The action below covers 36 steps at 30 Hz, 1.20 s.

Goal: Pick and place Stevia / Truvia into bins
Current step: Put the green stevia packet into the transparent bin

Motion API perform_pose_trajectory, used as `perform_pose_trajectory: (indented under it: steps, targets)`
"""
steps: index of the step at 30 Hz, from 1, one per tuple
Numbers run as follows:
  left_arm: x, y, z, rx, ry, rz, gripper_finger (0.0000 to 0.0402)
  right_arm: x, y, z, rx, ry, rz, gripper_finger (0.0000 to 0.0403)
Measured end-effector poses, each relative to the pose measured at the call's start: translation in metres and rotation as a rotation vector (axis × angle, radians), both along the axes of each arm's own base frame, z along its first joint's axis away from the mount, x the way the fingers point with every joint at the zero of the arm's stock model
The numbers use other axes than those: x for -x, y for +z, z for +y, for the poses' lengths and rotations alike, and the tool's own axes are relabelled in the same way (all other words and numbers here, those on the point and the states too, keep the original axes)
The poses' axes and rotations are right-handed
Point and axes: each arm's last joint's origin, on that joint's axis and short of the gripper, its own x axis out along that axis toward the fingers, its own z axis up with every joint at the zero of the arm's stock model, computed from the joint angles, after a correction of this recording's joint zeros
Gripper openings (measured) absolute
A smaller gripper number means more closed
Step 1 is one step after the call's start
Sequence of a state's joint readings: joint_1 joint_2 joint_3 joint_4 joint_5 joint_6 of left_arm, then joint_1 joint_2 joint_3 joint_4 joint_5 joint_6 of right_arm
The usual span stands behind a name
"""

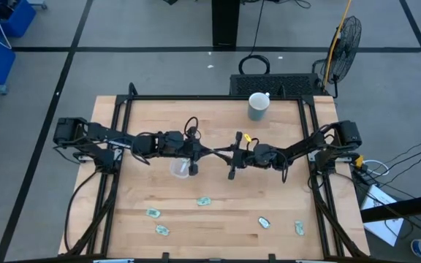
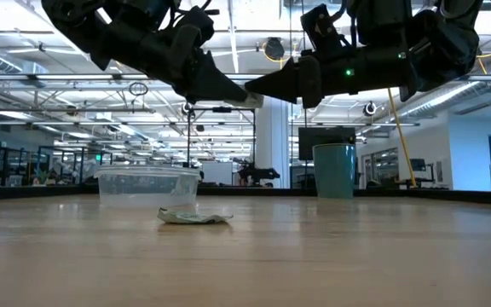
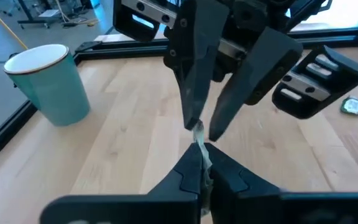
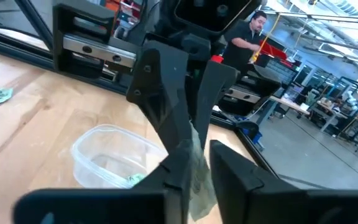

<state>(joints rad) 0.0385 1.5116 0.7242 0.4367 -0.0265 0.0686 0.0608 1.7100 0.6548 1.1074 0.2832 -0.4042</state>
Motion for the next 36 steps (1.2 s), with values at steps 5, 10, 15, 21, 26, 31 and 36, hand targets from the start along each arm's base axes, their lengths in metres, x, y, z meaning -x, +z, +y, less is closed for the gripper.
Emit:
perform_pose_trajectory:
  steps: [5,10,15,21,26,31,36]
  targets:
    - [0.013,0.001,0.0,-0.001,0.024,0.122,0.0006,0.001,-0.003,0.001,0.009,-0.095,0.029,0.0107]
    - [0.049,0.013,0.001,0.083,0.159,0.315,0.0011,0.004,-0.014,0.007,0.052,-0.184,0.153,0.0141]
    - [0.075,0.015,-0.006,0.264,0.213,0.468,0.0005,0.006,-0.022,0.014,0.022,-0.174,0.219,0.015]
    - [0.074,-0.005,-0.013,0.339,0.217,0.612,0.002,0.006,-0.02,0.014,0.007,-0.175,0.202,0.0145]
    - [0.062,-0.018,-0.016,0.387,0.161,0.633,0.0023,0.007,-0.022,0.015,-0.009,-0.173,0.217,0.0147]
    - [0.06,-0.024,-0.016,0.405,0.165,0.662,0.0032,0.01,-0.031,0.021,0.008,-0.156,0.311,0.0162]
    - [0.059,-0.023,-0.016,0.42,0.165,0.653,0.008,0.013,-0.034,0.031,-0.016,-0.133,0.337,0.0182]
